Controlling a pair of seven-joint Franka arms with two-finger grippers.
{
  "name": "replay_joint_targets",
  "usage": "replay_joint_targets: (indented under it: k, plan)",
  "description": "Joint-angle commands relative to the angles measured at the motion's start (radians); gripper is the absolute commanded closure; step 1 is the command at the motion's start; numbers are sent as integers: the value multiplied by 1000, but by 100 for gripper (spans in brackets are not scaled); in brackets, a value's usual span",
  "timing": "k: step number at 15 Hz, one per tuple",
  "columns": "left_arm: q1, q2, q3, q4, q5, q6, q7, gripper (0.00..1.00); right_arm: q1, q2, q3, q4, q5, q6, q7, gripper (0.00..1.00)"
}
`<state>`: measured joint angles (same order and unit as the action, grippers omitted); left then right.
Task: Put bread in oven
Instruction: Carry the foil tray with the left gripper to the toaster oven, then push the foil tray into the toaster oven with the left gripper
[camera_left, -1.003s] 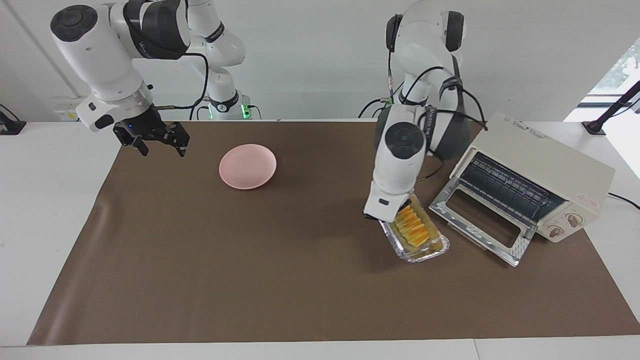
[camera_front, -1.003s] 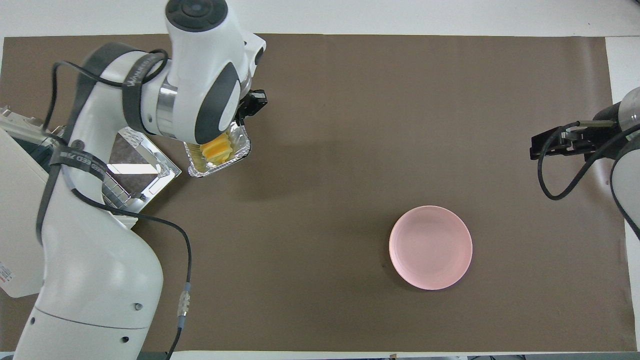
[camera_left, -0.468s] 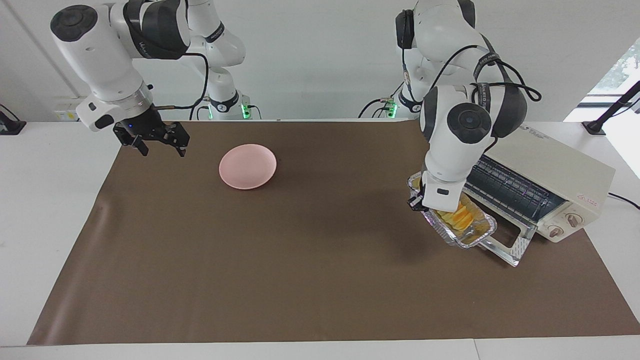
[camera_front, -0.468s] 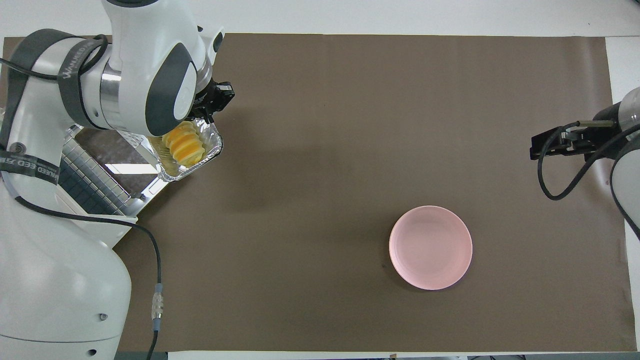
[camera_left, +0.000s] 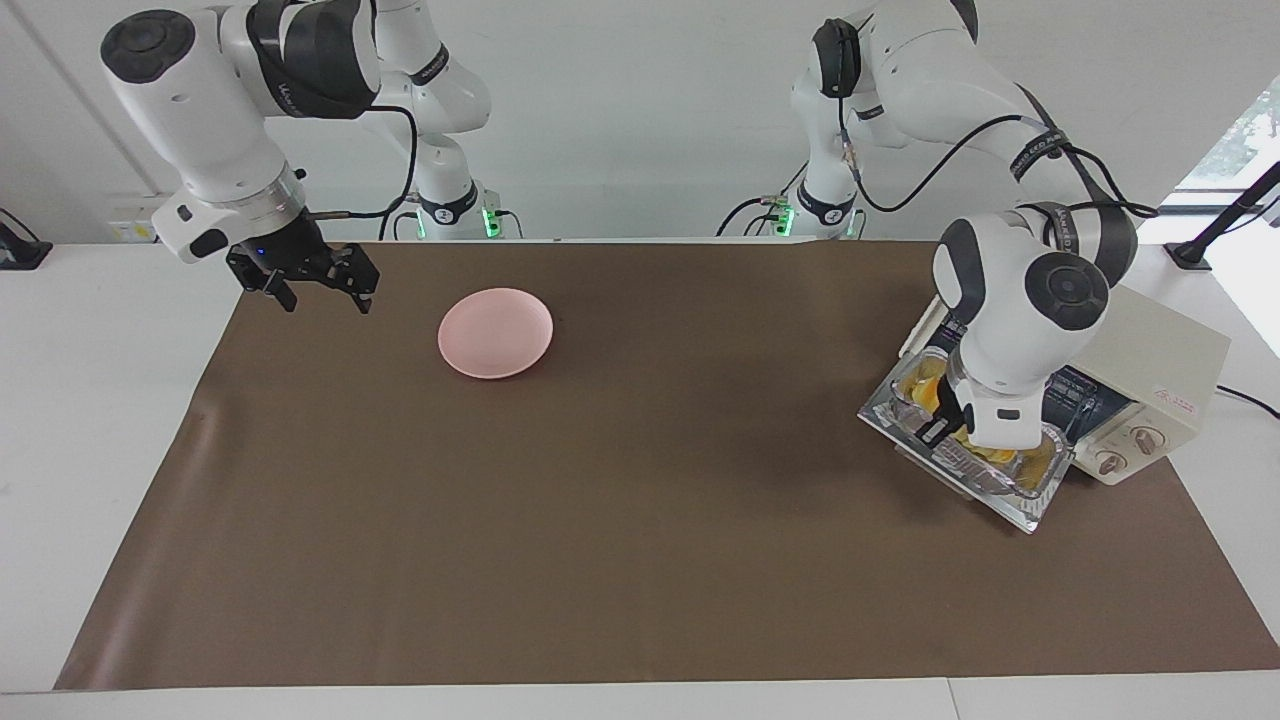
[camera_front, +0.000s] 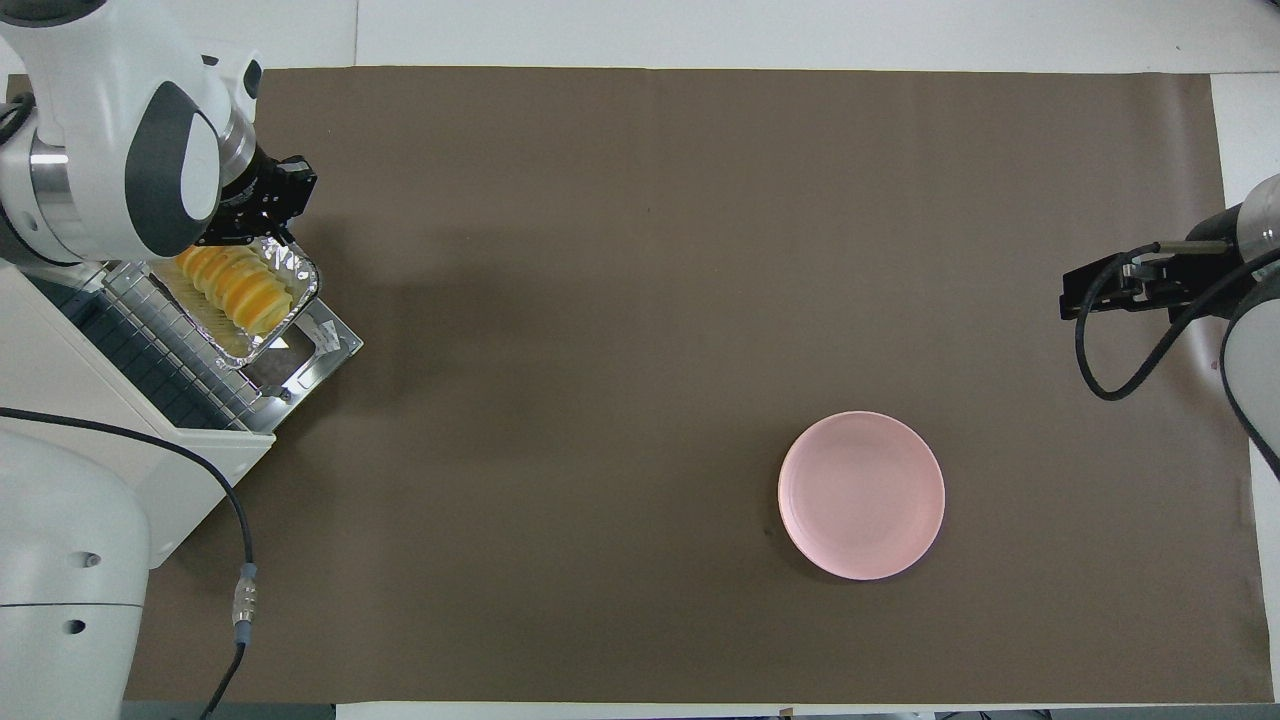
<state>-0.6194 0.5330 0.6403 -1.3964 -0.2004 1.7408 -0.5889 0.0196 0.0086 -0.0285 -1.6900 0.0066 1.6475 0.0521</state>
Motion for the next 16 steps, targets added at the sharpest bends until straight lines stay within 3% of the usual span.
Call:
replay_joint_targets:
  k: [1, 16]
  plan:
    - [10, -54, 25, -82, 12, 43, -5, 100, -17, -18, 15, -17, -14, 6, -14, 0]
    - [21, -80, 85, -165, 24, -12, -57, 100, -17, -18, 13, -17, -14, 6, -14, 0]
